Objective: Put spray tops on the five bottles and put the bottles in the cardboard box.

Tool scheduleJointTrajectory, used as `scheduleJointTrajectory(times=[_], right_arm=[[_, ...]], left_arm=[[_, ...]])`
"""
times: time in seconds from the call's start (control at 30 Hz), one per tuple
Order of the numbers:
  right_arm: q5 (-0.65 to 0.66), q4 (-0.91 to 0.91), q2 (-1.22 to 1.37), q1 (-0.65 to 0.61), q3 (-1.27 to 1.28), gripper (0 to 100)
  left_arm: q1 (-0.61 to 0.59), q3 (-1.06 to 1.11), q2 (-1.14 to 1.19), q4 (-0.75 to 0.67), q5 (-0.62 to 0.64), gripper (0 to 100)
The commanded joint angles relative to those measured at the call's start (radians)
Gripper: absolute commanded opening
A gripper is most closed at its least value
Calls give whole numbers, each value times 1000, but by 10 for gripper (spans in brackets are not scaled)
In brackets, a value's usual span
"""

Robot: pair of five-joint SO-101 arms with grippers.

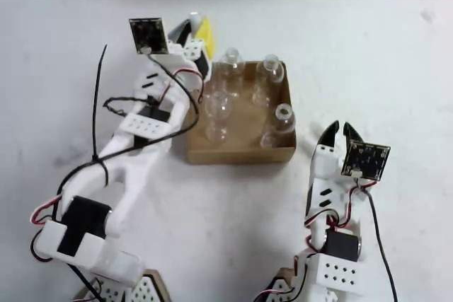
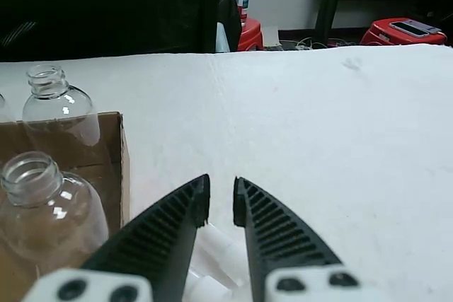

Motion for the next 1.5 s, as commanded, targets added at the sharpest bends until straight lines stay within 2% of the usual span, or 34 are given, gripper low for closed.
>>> scheduleJointTrajectory(times=[0.0,0.17,0.37,0.67,0.9,1.13,1.3,1.47], right_arm=[[2,-25,-7,1,8,49],[2,-25,-7,1,8,49],[2,-25,-7,1,8,49],[2,-25,-7,1,8,49],[2,-25,-7,1,8,49],[2,-25,-7,1,8,49],[2,-25,-7,1,8,49],[2,-25,-7,1,9,49]], left_arm=[[25,-8,-61,-23,-11,24],[27,15,-68,-21,-11,25],[18,18,-68,-21,-6,111],[18,18,-70,-15,-9,113],[18,9,-180,193,-11,118],[22,20,-216,209,-54,151],[24,9,-217,313,-60,213],[19,8,-223,311,-60,215]])
